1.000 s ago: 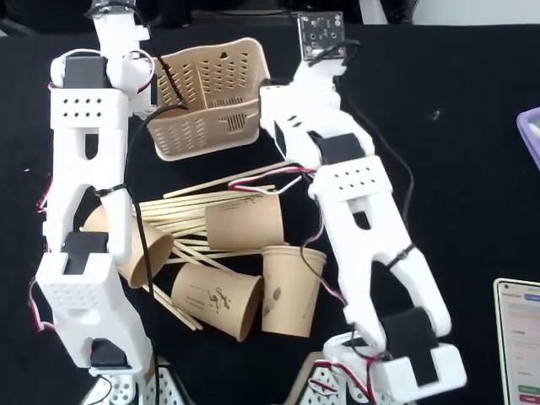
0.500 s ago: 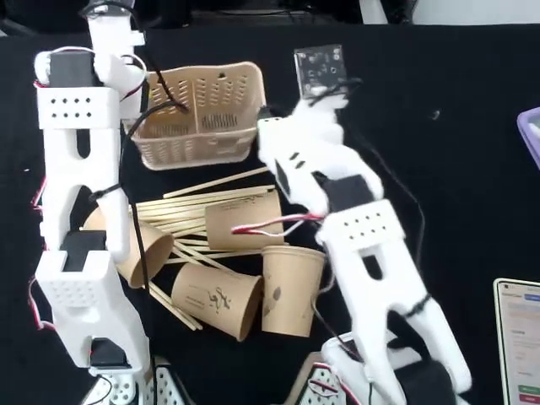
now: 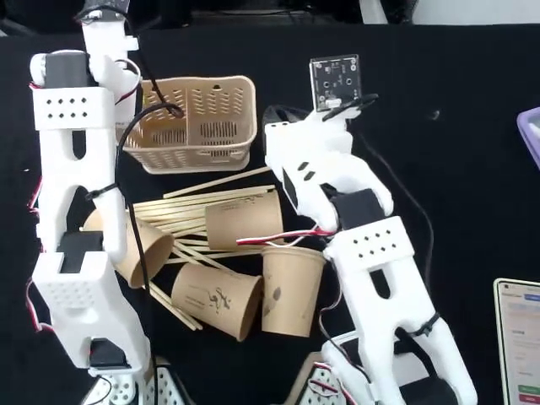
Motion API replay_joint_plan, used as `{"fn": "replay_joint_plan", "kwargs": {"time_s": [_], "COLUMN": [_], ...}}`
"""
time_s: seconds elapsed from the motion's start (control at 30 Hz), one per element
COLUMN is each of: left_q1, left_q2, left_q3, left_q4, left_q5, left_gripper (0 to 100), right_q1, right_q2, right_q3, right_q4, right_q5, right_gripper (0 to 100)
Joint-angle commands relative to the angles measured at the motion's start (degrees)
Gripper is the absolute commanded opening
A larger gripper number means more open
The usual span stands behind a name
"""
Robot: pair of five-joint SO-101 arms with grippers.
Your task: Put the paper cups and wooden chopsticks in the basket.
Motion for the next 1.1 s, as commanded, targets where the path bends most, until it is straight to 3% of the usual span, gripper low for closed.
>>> {"fn": "replay_joint_plan", "kwargs": {"time_s": [0.0,0.13,0.43,0.73,0.9,1.07], "left_q1": [1.0,1.0,1.0,-1.2,-5.1,-5.6], "left_q2": [-1.3,-1.4,-1.4,-4.0,-18.3,-38.7], "left_q3": [0.0,-2.2,-21.4,-24.1,-9.8,21.5], "left_q4": [-0.3,-1.1,0.9,1.7,1.8,1.7], "left_q5": [-0.4,-0.3,4.0,4.1,3.3,-10.8], "left_gripper": [15,24,24,24,24,24], "right_q1": [-0.4,-0.2,0.0,3.8,9.1,12.0], "right_q2": [-2.3,-2.4,-5.0,-11.4,-15.6,-20.7], "right_q3": [-4.1,-8.0,-9.2,-10.1,-8.9,-3.0], "right_q4": [-0.4,-0.4,2.5,7.3,17.7,20.2], "right_q5": [0.1,0.0,0.0,0.1,0.1,0.1], "right_gripper": [13.9,16.4,13.0,13.1,13.1,13.1]}}
